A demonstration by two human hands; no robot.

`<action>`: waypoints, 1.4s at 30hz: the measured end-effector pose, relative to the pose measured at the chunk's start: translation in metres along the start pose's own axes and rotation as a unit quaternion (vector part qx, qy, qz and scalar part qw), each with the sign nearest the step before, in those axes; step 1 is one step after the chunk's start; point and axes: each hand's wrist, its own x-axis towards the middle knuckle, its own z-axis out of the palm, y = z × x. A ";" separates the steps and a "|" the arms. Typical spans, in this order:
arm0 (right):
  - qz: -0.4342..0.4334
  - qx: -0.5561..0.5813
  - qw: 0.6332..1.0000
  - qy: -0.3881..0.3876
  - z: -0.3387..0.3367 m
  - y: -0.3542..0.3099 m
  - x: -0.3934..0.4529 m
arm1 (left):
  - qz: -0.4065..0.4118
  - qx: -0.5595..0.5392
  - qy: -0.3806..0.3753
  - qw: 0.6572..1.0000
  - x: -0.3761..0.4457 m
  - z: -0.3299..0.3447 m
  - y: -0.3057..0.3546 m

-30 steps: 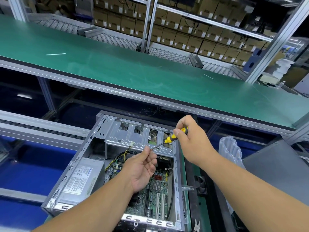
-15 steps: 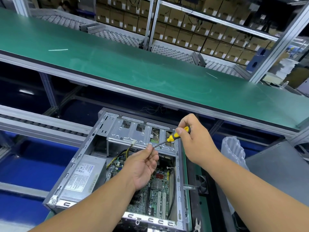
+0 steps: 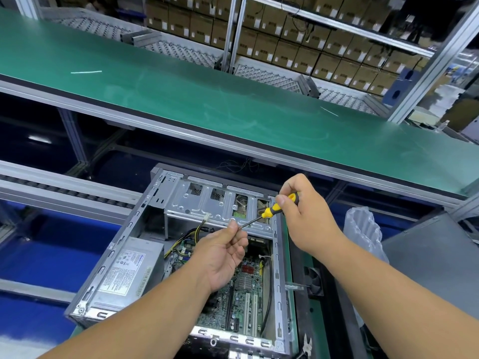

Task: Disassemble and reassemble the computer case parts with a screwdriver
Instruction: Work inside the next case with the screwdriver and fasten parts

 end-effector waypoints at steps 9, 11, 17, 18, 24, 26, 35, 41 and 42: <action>0.010 -0.054 0.998 0.011 -0.009 0.011 0.022 | -0.001 0.003 0.002 1.000 0.002 0.001 0.000; 0.014 -0.081 0.996 0.014 -0.015 0.016 0.038 | -0.010 0.002 0.027 1.000 0.004 -0.003 0.001; 0.031 -0.188 0.982 -0.021 -0.016 0.037 0.066 | -0.038 0.000 0.078 0.996 0.005 -0.008 0.004; 0.029 -0.197 0.980 -0.028 -0.015 0.038 0.067 | -0.040 -0.001 0.077 0.996 0.004 -0.008 0.004; 0.024 -0.230 0.971 -0.055 -0.011 0.044 0.069 | -0.044 -0.005 0.075 0.996 0.004 -0.008 0.004; 0.027 -0.229 0.972 -0.053 -0.010 0.046 0.069 | -0.044 -0.004 0.076 0.996 0.004 -0.008 0.004; 0.000 -0.238 0.969 -0.065 -0.008 0.048 0.076 | -0.048 0.004 0.077 0.996 0.004 -0.007 0.003; -0.028 -0.283 0.953 -0.109 -0.003 0.036 0.081 | -0.050 -0.003 0.074 0.996 0.002 -0.006 0.003; -0.023 -0.304 0.946 -0.108 -0.003 0.034 0.084 | -0.050 -0.003 0.073 0.996 0.002 -0.006 0.004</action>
